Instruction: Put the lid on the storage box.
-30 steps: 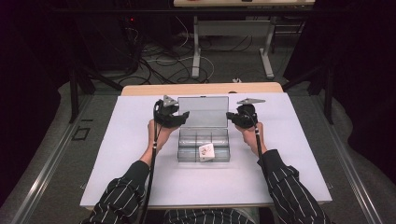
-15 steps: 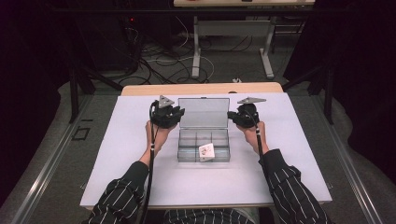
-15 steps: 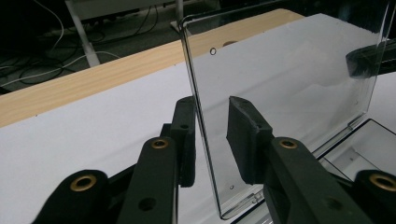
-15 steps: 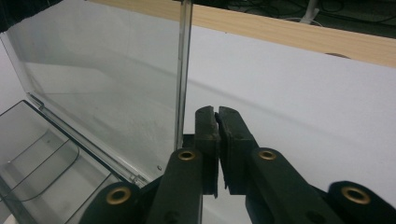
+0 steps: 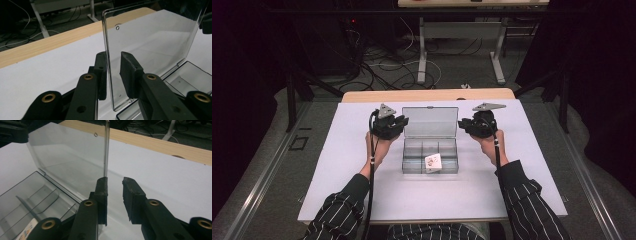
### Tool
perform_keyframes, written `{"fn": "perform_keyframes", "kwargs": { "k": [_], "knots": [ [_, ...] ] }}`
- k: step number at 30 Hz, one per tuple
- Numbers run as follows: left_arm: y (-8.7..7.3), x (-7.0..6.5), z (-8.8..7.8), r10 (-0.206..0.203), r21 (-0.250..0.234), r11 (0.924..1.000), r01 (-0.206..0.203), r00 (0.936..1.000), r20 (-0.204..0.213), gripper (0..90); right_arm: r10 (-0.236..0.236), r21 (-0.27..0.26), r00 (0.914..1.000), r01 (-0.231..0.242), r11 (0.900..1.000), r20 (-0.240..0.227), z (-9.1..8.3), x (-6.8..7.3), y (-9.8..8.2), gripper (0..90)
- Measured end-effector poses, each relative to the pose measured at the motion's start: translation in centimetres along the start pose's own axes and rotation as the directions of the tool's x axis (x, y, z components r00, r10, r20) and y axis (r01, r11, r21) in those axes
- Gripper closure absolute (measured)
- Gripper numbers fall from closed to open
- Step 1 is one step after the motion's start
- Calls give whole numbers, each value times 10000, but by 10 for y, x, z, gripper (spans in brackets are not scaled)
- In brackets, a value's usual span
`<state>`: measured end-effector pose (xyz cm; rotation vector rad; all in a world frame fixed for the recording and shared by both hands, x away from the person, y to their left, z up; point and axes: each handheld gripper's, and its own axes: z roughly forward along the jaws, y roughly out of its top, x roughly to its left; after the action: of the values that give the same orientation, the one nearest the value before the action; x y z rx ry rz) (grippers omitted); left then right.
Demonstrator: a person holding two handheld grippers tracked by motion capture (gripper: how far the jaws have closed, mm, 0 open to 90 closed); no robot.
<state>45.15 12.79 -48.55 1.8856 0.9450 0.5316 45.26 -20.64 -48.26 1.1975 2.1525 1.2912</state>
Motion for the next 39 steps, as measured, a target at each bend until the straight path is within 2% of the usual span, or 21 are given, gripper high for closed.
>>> {"fn": "perform_keyframes", "kwargs": {
  "k": [4, 7, 14, 19, 22, 30, 39],
  "knots": [
    [-1, -2, -3, 65, -11, 10000, -65, 10000, 27, 763, -141, -166, 9998, 139, 9998, -113, -1, 7, 5, 718],
    [-1, -2, -5, 67, -13, 10000, -67, 9999, 78, 764, -71, -249, 9999, 68, 9997, -121, 1, 10, 10, 720],
    [0, -3, -8, 127, 92, 9999, -129, 9997, 203, 765, -62, -294, 9996, 54, 9996, -271, 1, 13, 13, 759],
    [8, -2, -18, 155, -344, 9993, -148, 9996, 218, 745, -177, -504, 9994, 162, 9986, -290, -3, 16, 16, 764],
    [11, -2, -21, 217, -320, 9993, -206, 9992, 345, 741, -139, -564, 9995, 123, 9983, -288, -5, 17, 18, 765],
    [11, -3, -24, 263, -195, 9995, -253, 9985, 477, 749, -173, -373, 9994, 162, 9992, -288, -7, 21, 18, 753],
    [10, -7, -31, 507, -13, 9987, -507, 9967, 627, 752, -468, -170, 9988, 466, 9988, -147, -12, 28, 14, 740]
  ]
}}
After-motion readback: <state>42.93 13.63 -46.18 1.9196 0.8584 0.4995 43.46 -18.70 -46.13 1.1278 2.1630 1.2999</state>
